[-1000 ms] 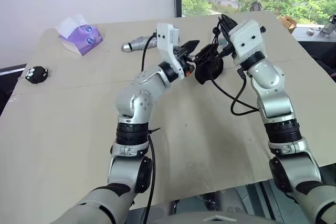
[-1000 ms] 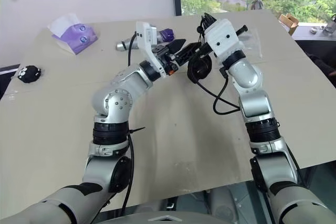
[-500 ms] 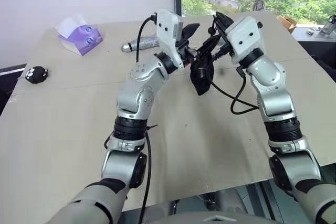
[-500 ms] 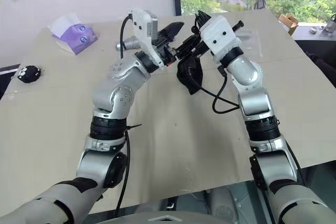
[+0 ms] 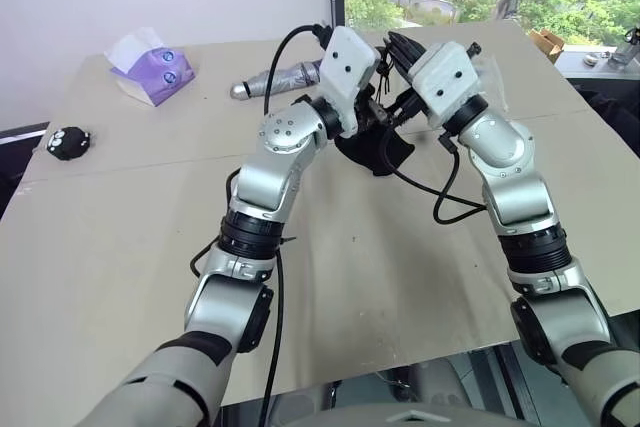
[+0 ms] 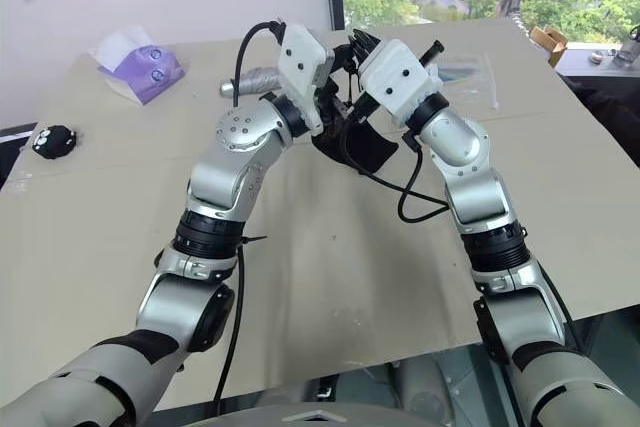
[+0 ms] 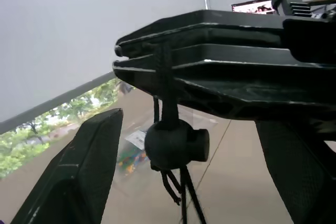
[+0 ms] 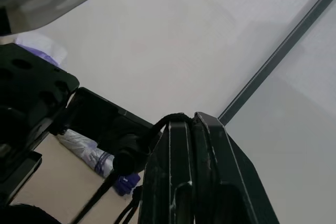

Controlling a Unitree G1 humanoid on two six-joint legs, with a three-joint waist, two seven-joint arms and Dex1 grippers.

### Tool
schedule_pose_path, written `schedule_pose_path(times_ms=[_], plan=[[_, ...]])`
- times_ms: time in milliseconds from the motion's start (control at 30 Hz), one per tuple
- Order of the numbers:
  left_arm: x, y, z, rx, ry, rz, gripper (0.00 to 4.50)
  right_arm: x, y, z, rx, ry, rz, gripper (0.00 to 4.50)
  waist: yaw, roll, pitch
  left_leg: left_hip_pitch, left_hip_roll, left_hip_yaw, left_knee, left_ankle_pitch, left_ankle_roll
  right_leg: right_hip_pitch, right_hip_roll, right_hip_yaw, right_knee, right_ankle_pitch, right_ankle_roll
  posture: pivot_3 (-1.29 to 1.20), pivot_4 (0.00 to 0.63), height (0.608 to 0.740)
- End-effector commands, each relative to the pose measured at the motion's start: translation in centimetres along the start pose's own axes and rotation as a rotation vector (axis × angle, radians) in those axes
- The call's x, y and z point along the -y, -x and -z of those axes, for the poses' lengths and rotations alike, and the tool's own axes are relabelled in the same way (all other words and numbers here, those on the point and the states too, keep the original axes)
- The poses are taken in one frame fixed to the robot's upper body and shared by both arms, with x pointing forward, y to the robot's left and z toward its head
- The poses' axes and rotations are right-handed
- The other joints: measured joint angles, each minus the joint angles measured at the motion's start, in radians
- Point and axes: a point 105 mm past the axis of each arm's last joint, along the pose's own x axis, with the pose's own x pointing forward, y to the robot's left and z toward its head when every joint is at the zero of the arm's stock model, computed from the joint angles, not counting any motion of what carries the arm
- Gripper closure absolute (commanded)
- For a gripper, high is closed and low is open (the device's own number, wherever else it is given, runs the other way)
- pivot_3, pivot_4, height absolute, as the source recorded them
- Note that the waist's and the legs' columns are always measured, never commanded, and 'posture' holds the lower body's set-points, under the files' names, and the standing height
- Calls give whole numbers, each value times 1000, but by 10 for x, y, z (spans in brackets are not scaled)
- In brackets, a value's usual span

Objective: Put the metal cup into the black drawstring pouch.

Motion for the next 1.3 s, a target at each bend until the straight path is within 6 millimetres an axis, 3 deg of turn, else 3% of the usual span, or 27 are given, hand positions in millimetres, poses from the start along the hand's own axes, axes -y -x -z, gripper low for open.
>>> schedule_pose_path(times_ms=[33,100,200,233,267,333,367,567,667,933,1267,1300], plan=[[-2,-3,-30,112,-48,1,652,5,-3,-18,62,35,7,4500,0,0,0,0,0,0,0,0,0,0,0,0,0,0,0,0,150,740],[-3,-3,-33,124,-47,-1,1143,4,-3,-18,59,37,2,4500,0,0,0,0,0,0,0,0,0,0,0,0,0,0,0,0,150,740],[-2,-3,-33,126,-47,1,2681,3,-2,-17,56,41,-3,4500,0,0,0,0,0,0,0,0,0,0,0,0,0,0,0,0,150,740],[-2,-3,-32,126,-47,1,2790,2,-2,-17,55,43,-4,4500,0,0,0,0,0,0,0,0,0,0,0,0,0,0,0,0,150,740],[-2,-2,-32,126,-45,2,3457,2,-2,-17,54,44,-5,4500,0,0,0,0,0,0,0,0,0,0,0,0,0,0,0,0,150,740],[-2,-2,-31,124,-40,2,4286,3,-2,-17,55,47,-2,4500,0,0,0,0,0,0,0,0,0,0,0,0,0,0,0,0,150,740],[-2,-2,-31,122,-37,2,4475,4,-3,-18,57,48,1,4500,0,0,0,0,0,0,0,0,0,0,0,0,0,0,0,0,150,740],[2,0,10,7,126,-9,4475,61,-5,-60,207,250,304,4500,0,0,0,0,0,0,0,0,0,0,0,0,1,0,0,0,150,740],[11,3,31,-49,166,16,4475,76,-3,-74,259,315,383,4500,0,0,0,0,0,0,0,0,0,0,0,0,1,0,0,0,150,740],[14,10,50,-86,214,10,4475,70,-3,-73,265,305,366,4500,0,0,0,0,0,0,0,0,0,0,0,0,1,0,0,0,150,740],[6,11,26,65,235,-26,4475,41,-11,-60,227,225,222,4500,0,0,0,0,0,0,0,0,0,0,0,0,1,0,0,0,150,740],[6,11,23,75,219,-21,3897,39,-11,-58,221,218,209,4500,0,1,0,0,0,0,0,0,0,0,0,0,1,0,0,0,150,740]])
